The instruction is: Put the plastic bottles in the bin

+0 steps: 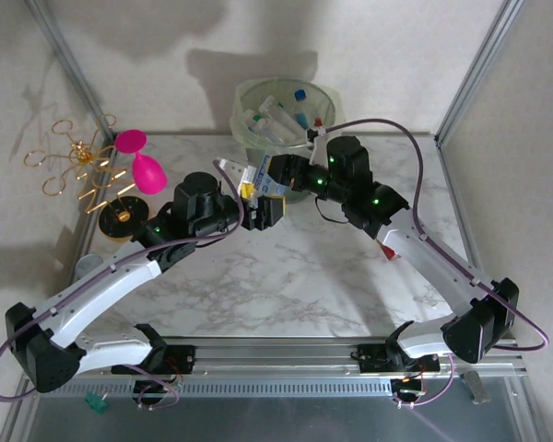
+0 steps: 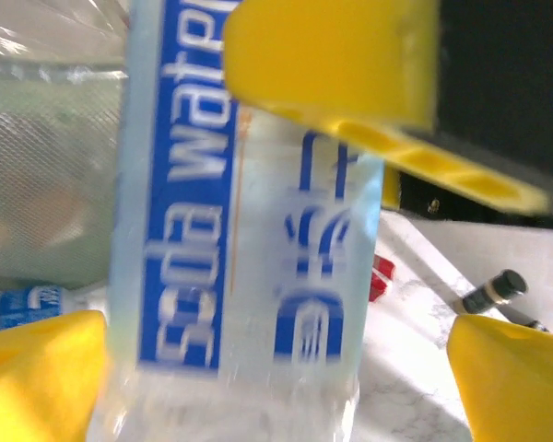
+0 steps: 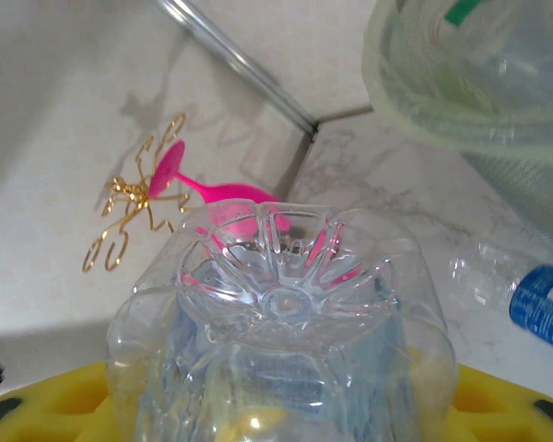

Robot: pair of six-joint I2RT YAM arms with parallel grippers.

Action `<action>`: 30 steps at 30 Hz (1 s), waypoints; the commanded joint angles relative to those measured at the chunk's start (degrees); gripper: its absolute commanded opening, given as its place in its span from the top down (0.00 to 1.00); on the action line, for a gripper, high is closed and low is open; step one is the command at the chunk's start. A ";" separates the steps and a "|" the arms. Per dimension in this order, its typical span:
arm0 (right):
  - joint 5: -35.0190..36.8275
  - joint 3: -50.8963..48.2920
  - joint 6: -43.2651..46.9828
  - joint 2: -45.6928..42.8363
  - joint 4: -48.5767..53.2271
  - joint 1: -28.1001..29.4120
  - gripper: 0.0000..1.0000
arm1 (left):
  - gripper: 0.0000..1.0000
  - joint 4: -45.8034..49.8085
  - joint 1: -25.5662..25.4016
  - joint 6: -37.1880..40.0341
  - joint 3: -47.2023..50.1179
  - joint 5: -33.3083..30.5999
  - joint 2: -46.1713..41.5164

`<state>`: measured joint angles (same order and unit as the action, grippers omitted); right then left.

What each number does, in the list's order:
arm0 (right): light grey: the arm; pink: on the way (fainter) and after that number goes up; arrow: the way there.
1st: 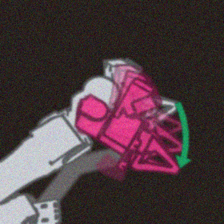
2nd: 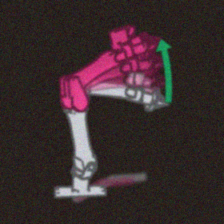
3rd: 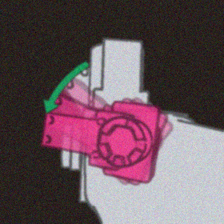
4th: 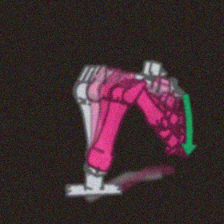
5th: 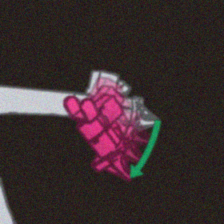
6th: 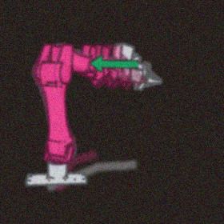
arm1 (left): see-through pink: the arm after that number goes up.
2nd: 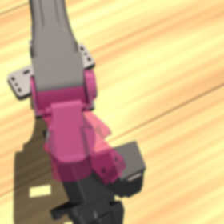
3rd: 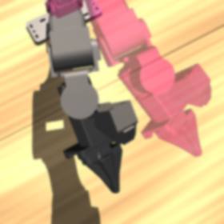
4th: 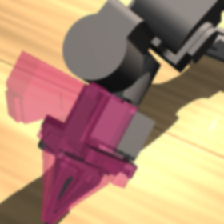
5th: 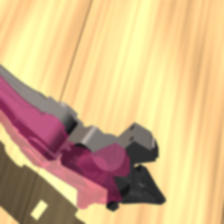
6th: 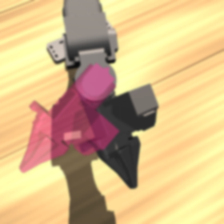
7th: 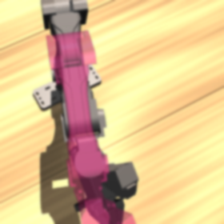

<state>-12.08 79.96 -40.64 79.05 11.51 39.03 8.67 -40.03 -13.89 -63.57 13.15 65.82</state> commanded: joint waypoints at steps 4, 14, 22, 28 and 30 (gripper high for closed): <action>3.71 12.00 4.02 4.74 1.11 -7.82 0.49 | 0.00 2.49 -0.19 2.36 -5.16 -16.13 -10.31; 20.51 38.02 19.23 21.51 6.93 -12.88 0.51 | 0.01 5.17 -0.20 2.20 -1.02 -16.72 -13.07; 32.37 49.84 30.12 33.23 7.51 -12.23 0.49 | 0.02 5.35 -0.14 1.94 0.88 -15.65 -13.18; 37.28 52.80 37.92 37.92 8.43 -10.59 0.46 | 0.02 6.85 -0.14 2.62 1.46 -15.58 -12.64; 38.58 52.45 40.29 38.83 7.99 -9.56 0.46 | 0.02 6.83 -0.14 2.68 2.27 -15.87 -12.81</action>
<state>22.17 130.06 -6.42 117.10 20.05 27.66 14.24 -40.03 -11.99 -62.65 -2.63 53.30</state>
